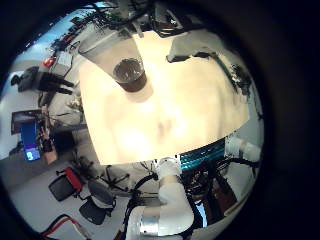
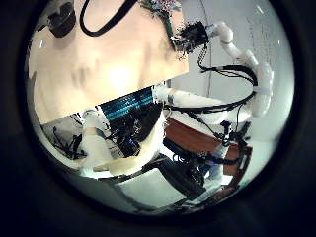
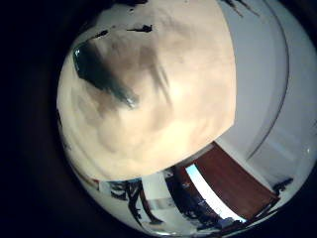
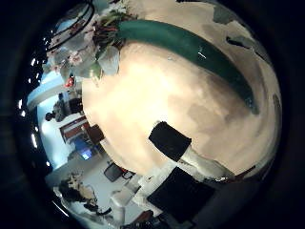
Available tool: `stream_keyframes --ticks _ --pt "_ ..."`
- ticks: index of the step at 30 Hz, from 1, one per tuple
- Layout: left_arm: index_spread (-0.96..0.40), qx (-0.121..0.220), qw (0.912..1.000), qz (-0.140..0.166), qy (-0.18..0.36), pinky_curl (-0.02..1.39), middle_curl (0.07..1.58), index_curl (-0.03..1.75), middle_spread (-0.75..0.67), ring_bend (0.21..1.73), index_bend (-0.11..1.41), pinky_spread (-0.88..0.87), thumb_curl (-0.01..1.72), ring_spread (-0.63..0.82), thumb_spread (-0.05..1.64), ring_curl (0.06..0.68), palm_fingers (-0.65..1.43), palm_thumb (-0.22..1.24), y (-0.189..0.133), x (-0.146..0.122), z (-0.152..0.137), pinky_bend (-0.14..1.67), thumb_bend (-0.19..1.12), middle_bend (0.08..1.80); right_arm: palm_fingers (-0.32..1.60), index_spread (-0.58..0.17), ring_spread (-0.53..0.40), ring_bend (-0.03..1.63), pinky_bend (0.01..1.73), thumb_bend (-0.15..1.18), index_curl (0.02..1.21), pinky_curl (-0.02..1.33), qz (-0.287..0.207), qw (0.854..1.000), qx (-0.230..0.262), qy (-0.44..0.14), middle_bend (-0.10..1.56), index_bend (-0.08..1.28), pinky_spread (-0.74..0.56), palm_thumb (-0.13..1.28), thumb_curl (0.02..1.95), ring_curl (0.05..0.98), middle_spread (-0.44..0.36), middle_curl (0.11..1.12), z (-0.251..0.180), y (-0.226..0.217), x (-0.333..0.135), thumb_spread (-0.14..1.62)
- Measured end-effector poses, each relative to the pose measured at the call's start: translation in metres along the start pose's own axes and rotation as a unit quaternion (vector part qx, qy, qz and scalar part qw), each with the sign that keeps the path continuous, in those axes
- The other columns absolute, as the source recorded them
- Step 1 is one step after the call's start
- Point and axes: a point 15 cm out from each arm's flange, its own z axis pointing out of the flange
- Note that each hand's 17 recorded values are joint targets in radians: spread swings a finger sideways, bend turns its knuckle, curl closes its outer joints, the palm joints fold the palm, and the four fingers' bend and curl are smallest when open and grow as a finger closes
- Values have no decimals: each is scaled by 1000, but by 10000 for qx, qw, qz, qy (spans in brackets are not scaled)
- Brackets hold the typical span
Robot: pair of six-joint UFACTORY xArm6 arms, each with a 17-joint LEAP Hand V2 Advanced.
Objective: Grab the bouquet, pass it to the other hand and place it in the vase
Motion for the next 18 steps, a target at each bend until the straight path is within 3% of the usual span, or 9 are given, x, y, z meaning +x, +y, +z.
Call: stream_keyframes --ticks 18 --pt "-162 12 10000 11 -19 -7 412 422 46 669 188 272 294 202 1124 142 370 180 5 0 0 737 -21 223 404 -164 -168 1048 886 -23 407 62 -51 9999 -58 106 608 222 144 488 389 349 -48 528 18 -1 5 1065"
